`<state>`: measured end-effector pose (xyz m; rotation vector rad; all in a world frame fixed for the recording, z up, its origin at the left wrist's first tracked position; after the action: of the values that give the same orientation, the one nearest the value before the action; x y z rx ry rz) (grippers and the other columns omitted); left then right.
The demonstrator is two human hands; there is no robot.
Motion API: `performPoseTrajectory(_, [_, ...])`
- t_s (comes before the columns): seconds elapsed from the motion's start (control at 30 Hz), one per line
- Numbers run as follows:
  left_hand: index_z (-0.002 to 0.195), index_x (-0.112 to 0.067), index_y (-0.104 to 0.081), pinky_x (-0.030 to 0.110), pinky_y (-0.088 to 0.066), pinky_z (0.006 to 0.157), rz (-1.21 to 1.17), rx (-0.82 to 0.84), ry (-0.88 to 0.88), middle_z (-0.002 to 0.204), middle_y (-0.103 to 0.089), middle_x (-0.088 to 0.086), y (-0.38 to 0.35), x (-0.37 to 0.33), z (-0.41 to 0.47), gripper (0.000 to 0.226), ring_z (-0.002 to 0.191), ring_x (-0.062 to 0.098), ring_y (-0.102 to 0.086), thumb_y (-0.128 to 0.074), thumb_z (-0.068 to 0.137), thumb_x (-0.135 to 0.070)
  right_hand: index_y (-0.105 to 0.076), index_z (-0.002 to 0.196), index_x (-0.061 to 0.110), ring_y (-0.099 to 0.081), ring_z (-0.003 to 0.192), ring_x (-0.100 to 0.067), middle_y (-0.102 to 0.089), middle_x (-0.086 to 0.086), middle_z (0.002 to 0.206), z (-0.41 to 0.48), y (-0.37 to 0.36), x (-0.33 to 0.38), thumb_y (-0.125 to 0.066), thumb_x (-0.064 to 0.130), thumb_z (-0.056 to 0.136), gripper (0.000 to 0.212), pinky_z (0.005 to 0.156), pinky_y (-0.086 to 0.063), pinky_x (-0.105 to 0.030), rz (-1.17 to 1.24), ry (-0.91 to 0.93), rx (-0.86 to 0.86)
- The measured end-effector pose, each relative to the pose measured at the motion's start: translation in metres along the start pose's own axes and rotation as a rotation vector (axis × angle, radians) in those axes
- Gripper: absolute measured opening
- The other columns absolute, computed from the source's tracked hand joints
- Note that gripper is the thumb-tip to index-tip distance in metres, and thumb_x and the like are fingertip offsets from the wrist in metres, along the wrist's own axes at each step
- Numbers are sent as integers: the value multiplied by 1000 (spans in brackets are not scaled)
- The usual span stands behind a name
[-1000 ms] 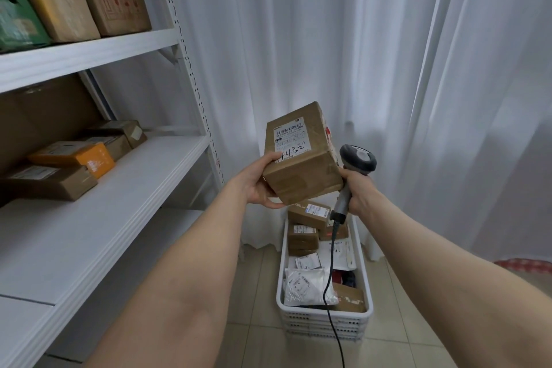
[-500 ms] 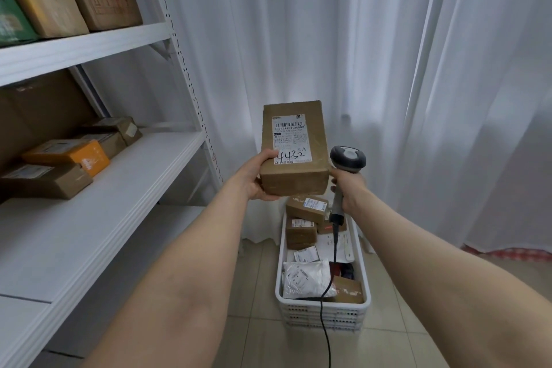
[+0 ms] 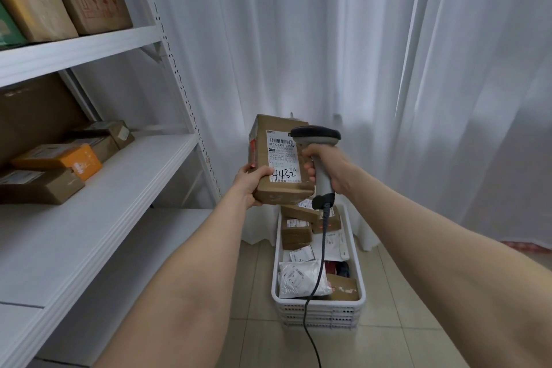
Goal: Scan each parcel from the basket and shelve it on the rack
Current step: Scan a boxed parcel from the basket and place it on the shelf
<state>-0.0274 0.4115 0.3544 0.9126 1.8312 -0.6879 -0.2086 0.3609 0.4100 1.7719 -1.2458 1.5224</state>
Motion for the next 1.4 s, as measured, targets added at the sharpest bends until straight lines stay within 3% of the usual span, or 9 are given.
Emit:
performPoseTrajectory(0.33, [126,-25,-48,37,-48,53,-19,-29,-16,96,-65,5,10,-5,-4,59,79,26,-62,-76,75,-16,-52,75,7,-44,34,-11,-48,-2,46,-11,-10,11,-51,6,89,14,37,-42,-18,-35,-9,89])
performPoseTrajectory(0.53, [130,-24,-45,40,-48,54,-21,-42,-10,109,-64,9,17,-7,-5,64,84,28,-62,-76,75,-16,-54,74,8,-46,36,-11,-50,-2,48,-16,-13,18,-53,8,88,14,41,-44,-18,-81,-21,70])
performPoseTrajectory(0.8, [127,-23,-46,42,-48,53,-25,-23,3,100,-64,8,24,-11,-9,61,86,30,-61,-77,75,-18,-55,77,9,-47,39,-11,-52,-3,53,-15,-21,21,-55,11,89,13,42,-45,-19,-108,-42,70])
performPoseTrajectory(0.9, [127,-22,-47,54,-51,71,4,-40,-1,109,-63,10,35,-20,-14,61,99,34,-59,-77,75,-31,-58,85,7,-50,41,-12,-55,-5,58,-10,-26,19,-61,12,89,7,43,-46,-20,-52,-39,-6])
performPoseTrajectory(1.0, [123,-22,-52,62,-37,100,43,-90,-6,117,-61,10,53,-37,-20,61,110,35,-55,-76,72,-46,-60,92,7,-52,52,-14,-57,-6,65,0,-32,15,-66,13,88,9,50,-49,-24,29,-17,-132])
performPoseTrajectory(1.07, [115,-23,-58,53,-46,90,8,-97,-21,106,-67,9,67,-53,-27,55,98,30,-60,-74,71,-51,-59,104,8,-55,70,-18,-58,-8,81,7,-42,13,-71,18,86,24,60,-52,-30,41,-12,-186])
performPoseTrajectory(1.2, [100,-22,-66,32,-54,50,-64,-60,-67,75,-75,5,94,-86,-41,45,60,22,-72,-72,71,-56,-57,115,11,-59,92,-29,-60,-10,104,13,-75,9,-78,31,81,45,81,-56,-45,61,-27,-149])
performPoseTrajectory(1.33, [106,-23,-64,29,-53,47,-60,-89,-164,67,-74,0,122,-106,-57,43,56,17,-71,-71,75,-52,-65,101,15,-70,82,-27,-72,-5,94,13,-116,10,-75,28,84,23,74,-58,-38,218,8,5])
performPoseTrajectory(1.4, [116,-27,-61,26,-51,50,-19,-112,-199,71,-73,-1,139,-112,-68,44,65,17,-68,-71,77,-45,-65,94,16,-70,80,-25,-72,-3,90,12,-131,12,-73,20,86,12,81,-56,-41,244,29,17])
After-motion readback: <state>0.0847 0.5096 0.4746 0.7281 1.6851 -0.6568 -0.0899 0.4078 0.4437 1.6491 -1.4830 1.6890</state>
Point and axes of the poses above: each hand's wrist, its own z-axis towards the middle knuckle, its own y-axis out of the back of the hand, x = y × z, the point moved 4 cm from there along z, towards the middle knuckle
